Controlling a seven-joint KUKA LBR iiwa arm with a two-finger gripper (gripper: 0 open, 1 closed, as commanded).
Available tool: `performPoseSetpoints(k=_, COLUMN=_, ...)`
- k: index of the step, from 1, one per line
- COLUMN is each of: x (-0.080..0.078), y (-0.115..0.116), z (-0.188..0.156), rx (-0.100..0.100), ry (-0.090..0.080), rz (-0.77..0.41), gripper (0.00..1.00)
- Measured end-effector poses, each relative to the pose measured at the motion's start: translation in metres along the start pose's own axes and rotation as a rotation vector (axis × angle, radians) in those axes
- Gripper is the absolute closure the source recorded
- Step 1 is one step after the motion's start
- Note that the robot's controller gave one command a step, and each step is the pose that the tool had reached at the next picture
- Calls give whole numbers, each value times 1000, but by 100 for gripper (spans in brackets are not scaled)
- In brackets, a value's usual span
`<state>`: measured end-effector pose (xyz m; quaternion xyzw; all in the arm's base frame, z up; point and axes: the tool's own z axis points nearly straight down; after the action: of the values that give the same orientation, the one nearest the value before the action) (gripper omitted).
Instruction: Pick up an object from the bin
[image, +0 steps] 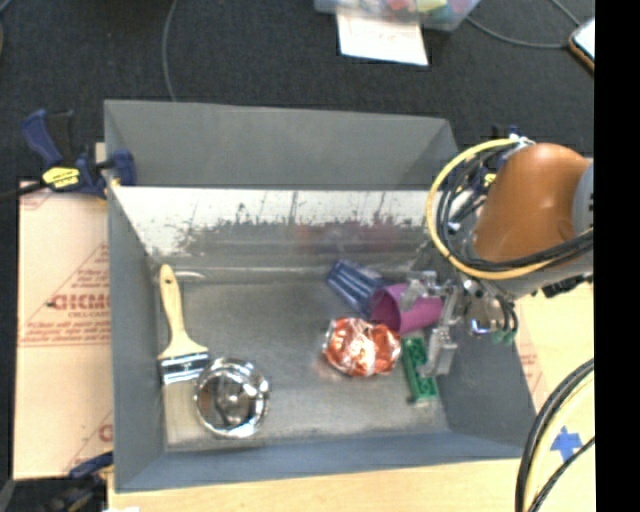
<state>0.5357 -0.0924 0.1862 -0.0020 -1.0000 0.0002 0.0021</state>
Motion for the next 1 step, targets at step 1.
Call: performPoseSetpoints(k=1, x=-2, y=0, z=-5, rx=1, ry=-8, rz=-4, gripper=0)
